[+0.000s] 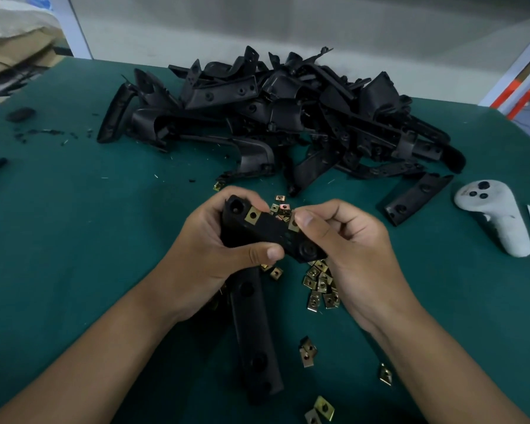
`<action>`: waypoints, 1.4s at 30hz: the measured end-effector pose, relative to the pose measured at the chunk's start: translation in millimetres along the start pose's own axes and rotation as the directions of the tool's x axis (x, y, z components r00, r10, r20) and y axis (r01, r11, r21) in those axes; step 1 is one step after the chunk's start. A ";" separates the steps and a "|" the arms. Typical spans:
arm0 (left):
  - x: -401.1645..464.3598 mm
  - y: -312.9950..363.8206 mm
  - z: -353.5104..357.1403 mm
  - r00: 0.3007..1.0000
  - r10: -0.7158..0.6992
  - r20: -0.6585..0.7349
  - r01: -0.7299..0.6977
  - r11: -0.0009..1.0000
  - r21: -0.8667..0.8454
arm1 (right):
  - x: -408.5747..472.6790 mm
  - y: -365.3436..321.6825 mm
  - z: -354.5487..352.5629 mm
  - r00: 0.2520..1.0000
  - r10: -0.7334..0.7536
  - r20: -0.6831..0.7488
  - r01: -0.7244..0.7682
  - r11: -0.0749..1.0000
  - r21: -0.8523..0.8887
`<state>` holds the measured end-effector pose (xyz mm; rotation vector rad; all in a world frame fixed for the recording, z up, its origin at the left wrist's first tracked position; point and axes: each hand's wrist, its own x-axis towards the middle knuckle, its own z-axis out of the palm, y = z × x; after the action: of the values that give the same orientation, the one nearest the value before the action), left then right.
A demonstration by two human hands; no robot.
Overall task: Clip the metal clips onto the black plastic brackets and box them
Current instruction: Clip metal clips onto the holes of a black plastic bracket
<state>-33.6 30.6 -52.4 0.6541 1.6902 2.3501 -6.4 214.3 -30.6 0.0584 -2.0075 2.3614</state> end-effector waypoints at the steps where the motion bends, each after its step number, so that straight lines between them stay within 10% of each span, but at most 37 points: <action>1: 0.2 0.0 0.1 1.000 0.010 -0.001 -0.010 1.000 0.016 | -0.3 0.0 -0.1 1.000 0.005 -0.008 -0.005 1.000 0.007; 19: -1.1 3.7 6.2 0.996 0.015 -0.085 -0.025 0.992 -0.122 | -1.2 -5.6 -6.5 0.966 -0.100 0.240 0.128 0.986 -0.103; 42: 0.5 4.1 10.8 0.978 -0.085 -0.193 0.045 0.978 -0.204 | 4.5 8.2 -9.7 0.978 -0.207 0.036 0.210 0.955 -0.212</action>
<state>-28.8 38.7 -45.6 0.3312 1.4945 2.5669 -11.3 222.6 -40.0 0.2657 -2.1314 2.0142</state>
